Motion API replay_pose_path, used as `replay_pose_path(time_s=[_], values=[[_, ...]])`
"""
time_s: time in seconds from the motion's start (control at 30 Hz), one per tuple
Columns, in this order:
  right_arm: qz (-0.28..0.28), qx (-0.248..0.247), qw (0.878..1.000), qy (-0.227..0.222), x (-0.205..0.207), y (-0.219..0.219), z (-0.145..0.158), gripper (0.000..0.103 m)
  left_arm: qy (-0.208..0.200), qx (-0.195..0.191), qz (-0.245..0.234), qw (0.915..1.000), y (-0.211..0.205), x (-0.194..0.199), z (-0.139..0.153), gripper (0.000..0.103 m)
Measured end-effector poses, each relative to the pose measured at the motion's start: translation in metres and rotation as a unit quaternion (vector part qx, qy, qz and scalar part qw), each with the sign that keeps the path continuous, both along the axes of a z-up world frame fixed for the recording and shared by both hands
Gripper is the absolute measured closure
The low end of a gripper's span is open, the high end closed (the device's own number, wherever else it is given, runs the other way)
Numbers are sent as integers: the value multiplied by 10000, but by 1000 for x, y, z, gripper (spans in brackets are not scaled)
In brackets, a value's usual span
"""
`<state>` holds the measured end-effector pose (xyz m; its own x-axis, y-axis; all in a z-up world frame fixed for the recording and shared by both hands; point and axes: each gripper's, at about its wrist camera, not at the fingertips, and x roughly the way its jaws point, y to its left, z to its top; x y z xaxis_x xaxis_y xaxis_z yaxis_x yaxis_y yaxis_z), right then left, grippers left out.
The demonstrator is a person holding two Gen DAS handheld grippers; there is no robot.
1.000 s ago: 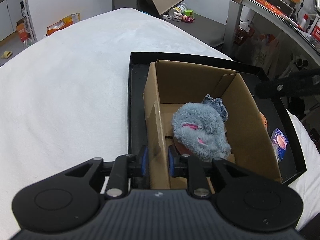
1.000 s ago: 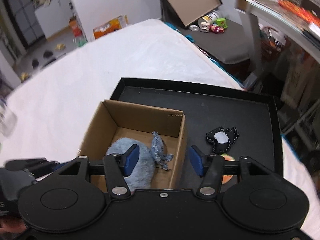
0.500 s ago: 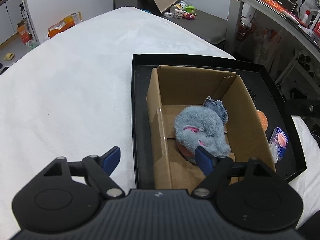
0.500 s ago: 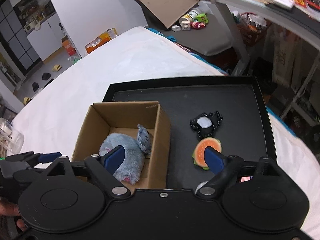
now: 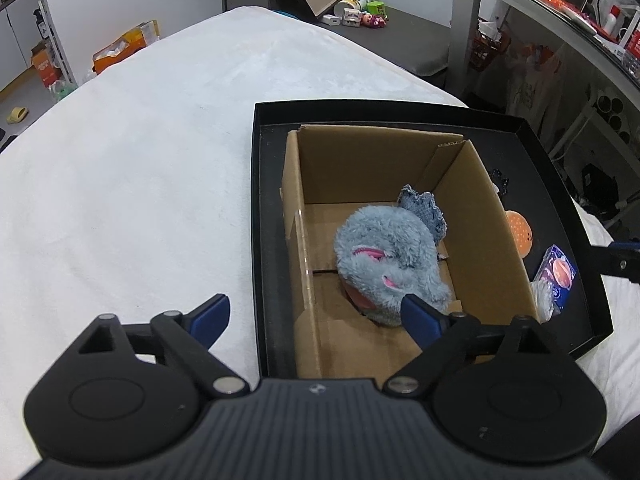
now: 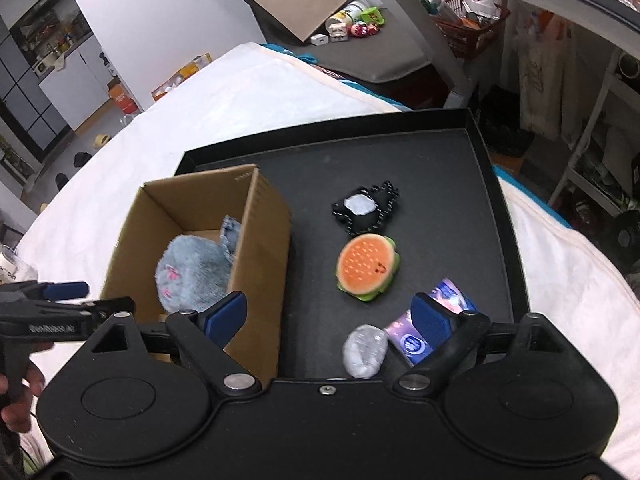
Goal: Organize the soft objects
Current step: 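Move the right gripper to the blue tissue pack and close on it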
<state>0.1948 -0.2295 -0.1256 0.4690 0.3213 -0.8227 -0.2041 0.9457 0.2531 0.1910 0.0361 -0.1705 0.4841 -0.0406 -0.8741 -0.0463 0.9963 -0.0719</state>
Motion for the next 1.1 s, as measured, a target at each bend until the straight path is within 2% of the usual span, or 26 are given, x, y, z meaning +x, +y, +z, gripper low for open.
replay_pose_path(time_s=[0.5,1.1], values=[[-191,-118,9996,176,-3,-38,-33,15,102,213,-199,9995,-18,7,-1,12],[817,-856,9924,333,9,-46,-78,15,433,362,-225,9982,-30,18,-15,11]])
